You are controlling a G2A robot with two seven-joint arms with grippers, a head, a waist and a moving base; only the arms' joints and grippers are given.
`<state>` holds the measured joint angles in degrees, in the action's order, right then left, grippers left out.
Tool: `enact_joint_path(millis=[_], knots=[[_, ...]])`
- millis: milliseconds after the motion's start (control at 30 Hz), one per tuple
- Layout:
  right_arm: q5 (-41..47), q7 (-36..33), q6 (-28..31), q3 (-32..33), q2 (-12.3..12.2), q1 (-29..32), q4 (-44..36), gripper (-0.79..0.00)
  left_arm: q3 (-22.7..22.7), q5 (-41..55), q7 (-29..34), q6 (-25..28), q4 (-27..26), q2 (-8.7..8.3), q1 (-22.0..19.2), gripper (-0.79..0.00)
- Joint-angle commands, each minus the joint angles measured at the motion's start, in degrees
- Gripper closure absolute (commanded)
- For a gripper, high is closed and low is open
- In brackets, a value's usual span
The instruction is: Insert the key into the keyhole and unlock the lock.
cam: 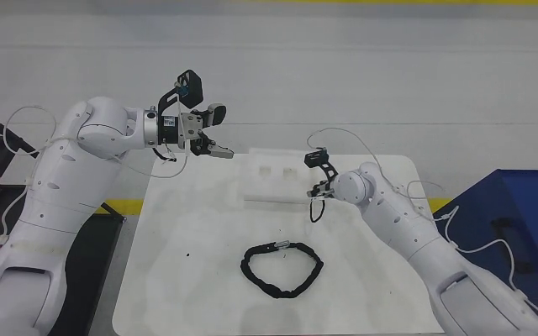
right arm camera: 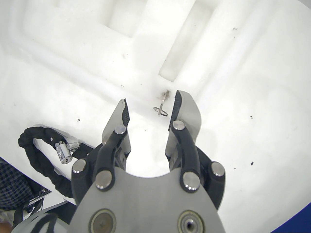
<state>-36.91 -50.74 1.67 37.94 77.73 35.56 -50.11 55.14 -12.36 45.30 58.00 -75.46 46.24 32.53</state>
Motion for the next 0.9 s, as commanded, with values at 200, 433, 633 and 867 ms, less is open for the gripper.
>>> enact_joint_path(millis=[200, 433, 633, 867], knots=[[-0.65, -0.37, -0.01, -0.3, 0.89, -0.58, 2.41, -0.311, 0.0, 0.0, 0.0, 0.0, 0.0, 0.0, 0.0, -0.785], [-0.68, 0.39, -0.02, -0.7, 1.99, -1.22, 5.27, -0.243, 0.0, 0.0, 0.0, 0.0, 0.0, 0.0, 0.0, -0.785], [-1.55, 0.69, -0.66, -1.17, 2.89, -1.85, 7.32, -0.169, 0.0, 0.0, 0.0, 0.0, 0.0, 0.0, 0.0, -0.785], [-1.85, 1.46, -0.97, -1.17, 3.77, -2.37, 9.36, -0.031, 0.0, 0.0, 0.0, 0.0, 0.0, 0.0, 0.0, -0.785]])
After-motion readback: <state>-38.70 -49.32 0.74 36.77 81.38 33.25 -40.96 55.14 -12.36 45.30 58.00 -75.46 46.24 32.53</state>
